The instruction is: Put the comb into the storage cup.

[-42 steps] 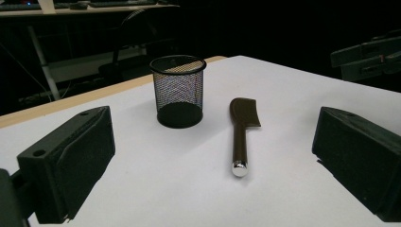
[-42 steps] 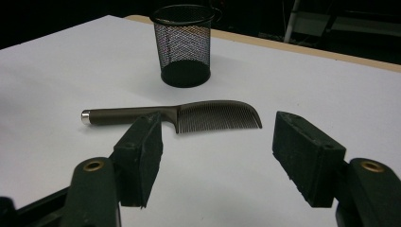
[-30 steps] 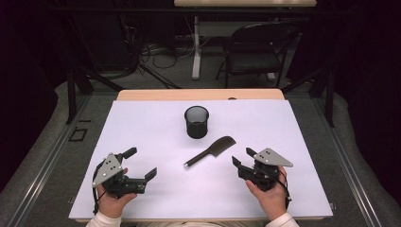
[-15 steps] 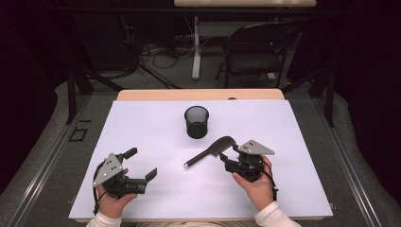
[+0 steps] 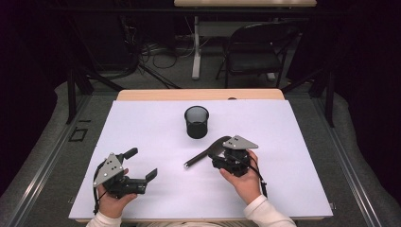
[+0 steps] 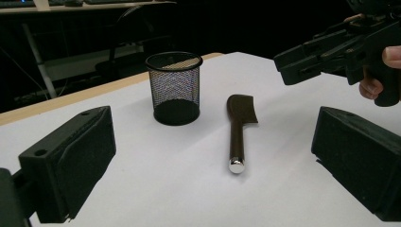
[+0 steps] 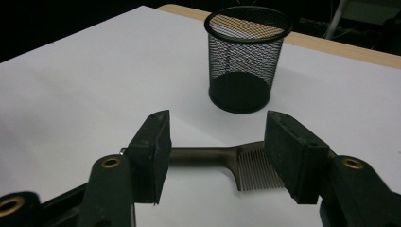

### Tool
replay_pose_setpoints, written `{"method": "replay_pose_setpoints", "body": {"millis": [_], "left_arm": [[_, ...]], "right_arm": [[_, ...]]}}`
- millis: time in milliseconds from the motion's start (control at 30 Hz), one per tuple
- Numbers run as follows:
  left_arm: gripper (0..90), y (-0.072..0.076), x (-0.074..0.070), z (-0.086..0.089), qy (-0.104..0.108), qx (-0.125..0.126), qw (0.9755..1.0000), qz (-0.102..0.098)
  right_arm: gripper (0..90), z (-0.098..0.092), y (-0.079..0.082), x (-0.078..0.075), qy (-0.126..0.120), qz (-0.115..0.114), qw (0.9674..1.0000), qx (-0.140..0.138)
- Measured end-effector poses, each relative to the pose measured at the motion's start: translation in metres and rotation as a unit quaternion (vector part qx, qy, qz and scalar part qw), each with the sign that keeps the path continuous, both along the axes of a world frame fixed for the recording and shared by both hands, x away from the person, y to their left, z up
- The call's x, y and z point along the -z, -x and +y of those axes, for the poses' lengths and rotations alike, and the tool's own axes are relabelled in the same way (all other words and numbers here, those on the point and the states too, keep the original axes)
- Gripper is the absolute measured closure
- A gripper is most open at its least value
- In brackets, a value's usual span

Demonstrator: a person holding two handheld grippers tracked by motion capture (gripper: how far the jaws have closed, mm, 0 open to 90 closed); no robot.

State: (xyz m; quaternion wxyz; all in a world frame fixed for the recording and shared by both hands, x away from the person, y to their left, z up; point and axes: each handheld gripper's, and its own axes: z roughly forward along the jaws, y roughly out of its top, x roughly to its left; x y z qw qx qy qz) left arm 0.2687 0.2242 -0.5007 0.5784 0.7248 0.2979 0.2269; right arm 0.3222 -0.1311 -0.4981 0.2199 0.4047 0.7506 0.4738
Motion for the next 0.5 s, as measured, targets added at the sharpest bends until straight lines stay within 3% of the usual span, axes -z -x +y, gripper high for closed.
{"method": "replay_pose_setpoints", "body": {"millis": [300,500], "left_arm": [[0.7,-0.001,0.0,0.001,0.002,0.0,1.0,0.001],[0.7,-0.001,0.001,0.001,0.003,-0.002,1.0,0.003]], "right_arm": [[42.9,0.014,-0.011,0.003,-0.004,0.024,0.9996,-0.013],[46.2,0.023,-0.018,0.008,0.009,0.032,0.9993,-0.017]]}}
